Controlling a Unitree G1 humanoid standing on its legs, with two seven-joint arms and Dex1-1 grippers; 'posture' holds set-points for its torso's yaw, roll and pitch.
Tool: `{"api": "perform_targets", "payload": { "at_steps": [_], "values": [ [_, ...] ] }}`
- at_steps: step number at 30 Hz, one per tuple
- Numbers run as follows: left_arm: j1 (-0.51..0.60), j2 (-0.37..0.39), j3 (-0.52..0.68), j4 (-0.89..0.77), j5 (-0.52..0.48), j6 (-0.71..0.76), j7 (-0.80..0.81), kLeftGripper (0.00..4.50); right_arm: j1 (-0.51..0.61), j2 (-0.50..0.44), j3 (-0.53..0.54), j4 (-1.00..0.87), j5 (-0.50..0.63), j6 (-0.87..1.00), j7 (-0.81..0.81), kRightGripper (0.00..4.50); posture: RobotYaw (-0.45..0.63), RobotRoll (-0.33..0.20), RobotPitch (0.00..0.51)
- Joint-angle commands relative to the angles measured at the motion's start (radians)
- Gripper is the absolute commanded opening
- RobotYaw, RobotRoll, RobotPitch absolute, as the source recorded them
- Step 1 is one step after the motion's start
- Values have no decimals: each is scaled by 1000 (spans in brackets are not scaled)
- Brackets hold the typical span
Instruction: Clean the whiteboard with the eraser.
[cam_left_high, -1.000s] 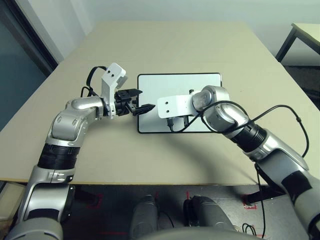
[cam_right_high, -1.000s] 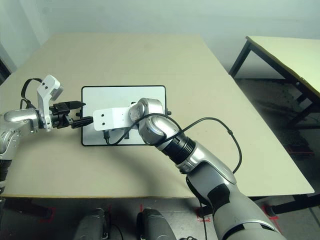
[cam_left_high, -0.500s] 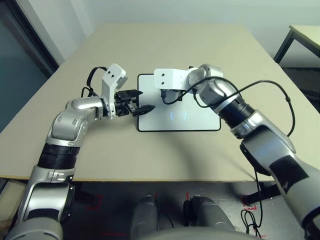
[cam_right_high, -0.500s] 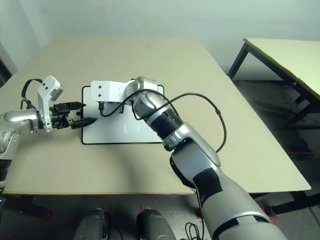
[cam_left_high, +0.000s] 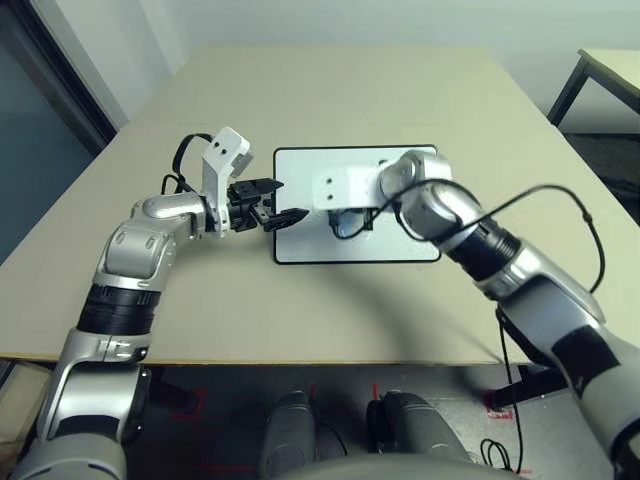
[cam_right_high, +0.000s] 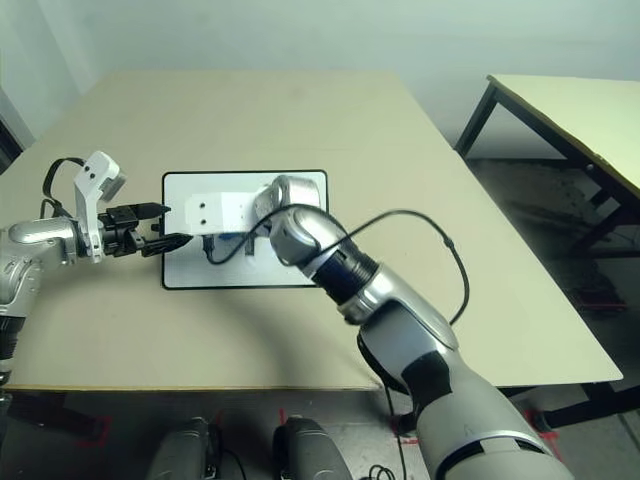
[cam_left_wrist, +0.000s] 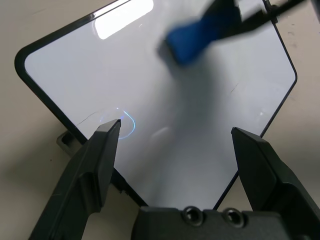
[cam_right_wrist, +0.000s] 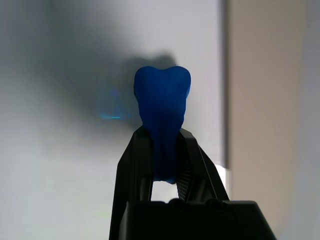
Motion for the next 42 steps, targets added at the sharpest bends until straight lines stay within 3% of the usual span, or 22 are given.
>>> {"api": "perform_targets", "payload": {
  "at_steps": [1,6,10,15,25,35,40,42],
  "values": [
    [-4,3,-8,10,12,-8,-7,4500,3,3,-21,31,10,-6,-21,593,-29,0,38],
    [-4,3,-8,9,13,-7,-8,4500,135,-36,31,-120,6,6,37,593,-33,0,38],
    [-12,-2,-10,6,14,-2,-8,4500,185,-3,92,-239,-11,81,89,592,-30,0,39],
    [-7,0,-6,-11,12,11,-5,4500,166,7,104,-226,-5,90,102,591,-23,0,44],
    [6,-1,3,-43,5,36,9,4500,51,72,15,-17,26,5,-28,591,-13,0,45],
    [10,-3,7,-66,-2,56,21,4500,267,-71,141,-277,-16,41,114,591,-25,0,45],
    [5,-5,4,-63,-5,56,23,4500,257,-58,99,-206,1,29,76,590,-32,0,47],
    [-2,-11,12,-57,-4,45,34,4500,186,-3,-8,-154,52,63,15,590,-32,0,48]
  ]
}}
